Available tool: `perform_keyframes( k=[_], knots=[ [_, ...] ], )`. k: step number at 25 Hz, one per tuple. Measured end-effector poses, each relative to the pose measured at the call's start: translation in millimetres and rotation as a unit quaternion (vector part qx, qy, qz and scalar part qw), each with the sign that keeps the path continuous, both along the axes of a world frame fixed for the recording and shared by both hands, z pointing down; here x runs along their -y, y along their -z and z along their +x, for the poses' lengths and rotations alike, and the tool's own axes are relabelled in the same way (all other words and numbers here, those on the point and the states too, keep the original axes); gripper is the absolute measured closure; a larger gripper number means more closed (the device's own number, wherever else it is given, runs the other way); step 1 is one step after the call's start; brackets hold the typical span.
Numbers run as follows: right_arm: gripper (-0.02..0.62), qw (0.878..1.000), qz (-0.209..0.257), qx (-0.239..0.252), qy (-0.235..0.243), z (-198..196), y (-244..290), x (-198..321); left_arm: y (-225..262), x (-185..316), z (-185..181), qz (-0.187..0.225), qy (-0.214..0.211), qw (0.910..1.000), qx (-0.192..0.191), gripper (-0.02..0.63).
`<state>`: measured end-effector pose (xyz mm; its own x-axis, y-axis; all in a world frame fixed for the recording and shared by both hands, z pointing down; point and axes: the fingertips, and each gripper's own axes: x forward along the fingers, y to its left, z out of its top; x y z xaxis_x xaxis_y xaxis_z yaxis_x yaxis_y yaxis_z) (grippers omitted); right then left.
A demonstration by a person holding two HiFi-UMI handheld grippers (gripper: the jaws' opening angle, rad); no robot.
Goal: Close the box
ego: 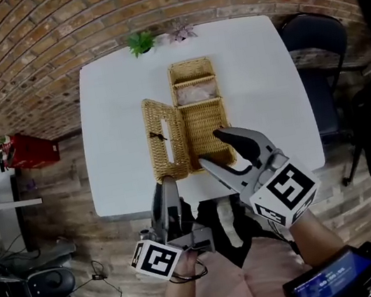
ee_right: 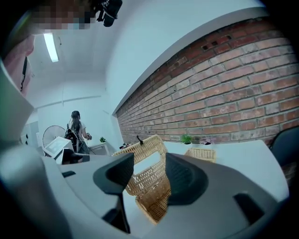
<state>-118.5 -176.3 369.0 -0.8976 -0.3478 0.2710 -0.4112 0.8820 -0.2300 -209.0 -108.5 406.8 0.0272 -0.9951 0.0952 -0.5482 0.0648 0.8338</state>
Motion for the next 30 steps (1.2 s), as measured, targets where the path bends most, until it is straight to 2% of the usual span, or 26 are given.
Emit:
perform_keyframes(
  k=[15,30],
  knots=[
    [0.321,0.997,-0.040,0.029,0.053,0,4,-23,12,6,33,0.004,-0.057,0.9964,0.062,0.483],
    [0.319,0.994,-0.077,0.056,0.050,17,1,-22,13,16,67,-0.003,-0.119,0.9861,0.116,0.463]
  ],
)
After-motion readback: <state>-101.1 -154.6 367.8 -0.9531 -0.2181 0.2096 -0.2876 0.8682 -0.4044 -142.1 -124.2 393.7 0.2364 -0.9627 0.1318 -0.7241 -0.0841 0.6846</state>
